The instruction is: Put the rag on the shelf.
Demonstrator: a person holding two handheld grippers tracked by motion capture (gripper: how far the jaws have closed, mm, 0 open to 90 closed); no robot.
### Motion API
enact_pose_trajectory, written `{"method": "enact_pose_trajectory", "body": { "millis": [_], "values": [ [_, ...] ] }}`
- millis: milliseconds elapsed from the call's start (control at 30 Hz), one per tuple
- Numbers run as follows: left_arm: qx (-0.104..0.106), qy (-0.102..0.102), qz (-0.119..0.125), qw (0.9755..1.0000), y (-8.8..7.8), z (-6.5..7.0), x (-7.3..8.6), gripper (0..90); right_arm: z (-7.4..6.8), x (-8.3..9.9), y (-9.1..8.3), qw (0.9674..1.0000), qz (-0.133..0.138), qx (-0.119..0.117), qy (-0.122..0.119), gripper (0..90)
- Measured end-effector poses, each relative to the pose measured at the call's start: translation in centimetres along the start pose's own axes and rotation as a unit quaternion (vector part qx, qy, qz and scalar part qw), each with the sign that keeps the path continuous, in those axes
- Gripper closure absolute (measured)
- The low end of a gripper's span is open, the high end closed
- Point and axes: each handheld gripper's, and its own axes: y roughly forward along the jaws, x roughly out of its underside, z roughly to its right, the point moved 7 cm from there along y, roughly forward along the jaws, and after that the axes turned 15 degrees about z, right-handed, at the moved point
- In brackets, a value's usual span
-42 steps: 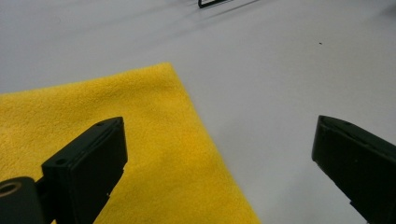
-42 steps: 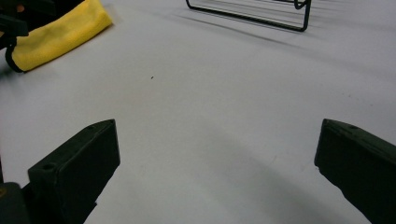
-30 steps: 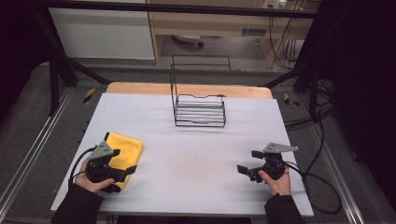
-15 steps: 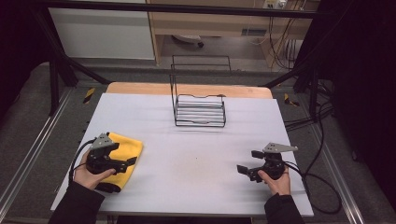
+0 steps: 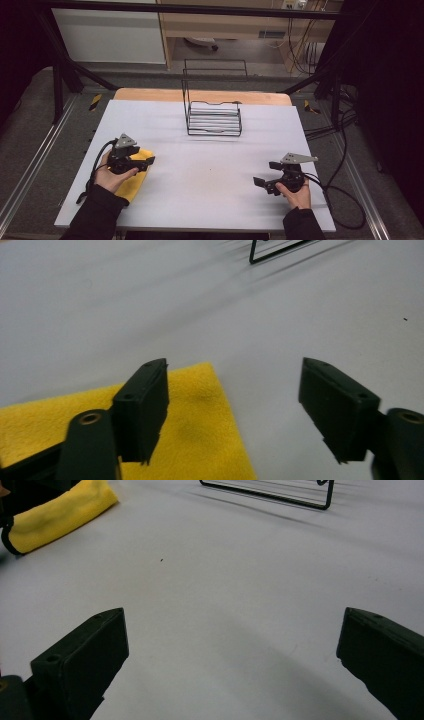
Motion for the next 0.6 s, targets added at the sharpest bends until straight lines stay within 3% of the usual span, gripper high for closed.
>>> {"method": "enact_pose_trajectory", "body": {
  "millis": [167,300,333,600],
  "values": [
    [-0.014,0.004,-0.019,0.9997,1.4,0.0,1.3,40.4,0.0,0.0,0.0,1.0000,-0.001,0.000,0.001,0.8],
    [-0.018,0.011,-0.028,0.9994,1.9,-0.2,1.9,52.3,0.0,0.0,0.0,1.0000,0.000,0.000,0.000,0.9],
    [-0.029,0.014,-0.032,0.9990,2.1,-0.4,2.2,56.1,0.0,0.0,0.0,1.0000,0.000,0.000,0.000,0.9],
    [-0.038,0.027,-0.045,0.9979,2.7,-0.8,2.7,65.6,-0.1,0.1,0.1,1.0000,-0.001,-0.001,0.002,0.9]
  ]
}}
